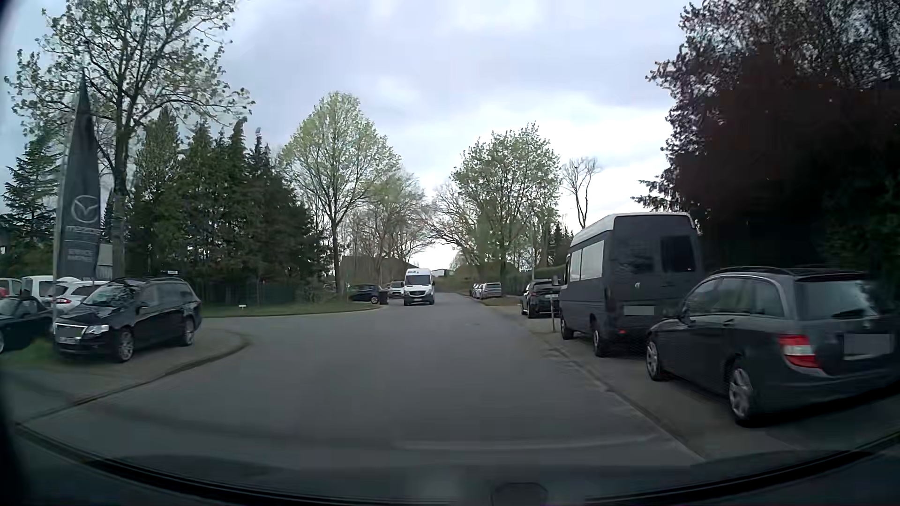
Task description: Follow the waypoints while adhering to traffic rules and regulations
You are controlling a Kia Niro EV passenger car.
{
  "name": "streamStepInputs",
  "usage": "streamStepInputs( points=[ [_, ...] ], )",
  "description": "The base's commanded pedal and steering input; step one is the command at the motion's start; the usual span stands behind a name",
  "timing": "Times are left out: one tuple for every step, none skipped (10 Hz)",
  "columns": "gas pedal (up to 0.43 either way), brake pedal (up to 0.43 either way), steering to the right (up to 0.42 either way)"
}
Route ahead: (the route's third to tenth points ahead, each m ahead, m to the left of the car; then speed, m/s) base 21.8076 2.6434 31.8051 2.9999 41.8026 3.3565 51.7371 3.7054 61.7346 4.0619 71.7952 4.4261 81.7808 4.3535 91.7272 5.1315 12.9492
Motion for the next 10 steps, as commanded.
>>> streamStepInputs(
  points=[
    [0.169,0.0,-0.009],
    [0.169,0.006,-0.01],
    [0.169,0.0,-0.01],
    [0.169,0.0,-0.01],
    [0.169,0.0,-0.01],
    [0.169,0.006,-0.01],
    [0.169,0.0,-0.01],
    [0.169,0.0,-0.01],
    [0.169,0.0,-0.01],
    [0.169,0.0,-0.012]
  ],
)
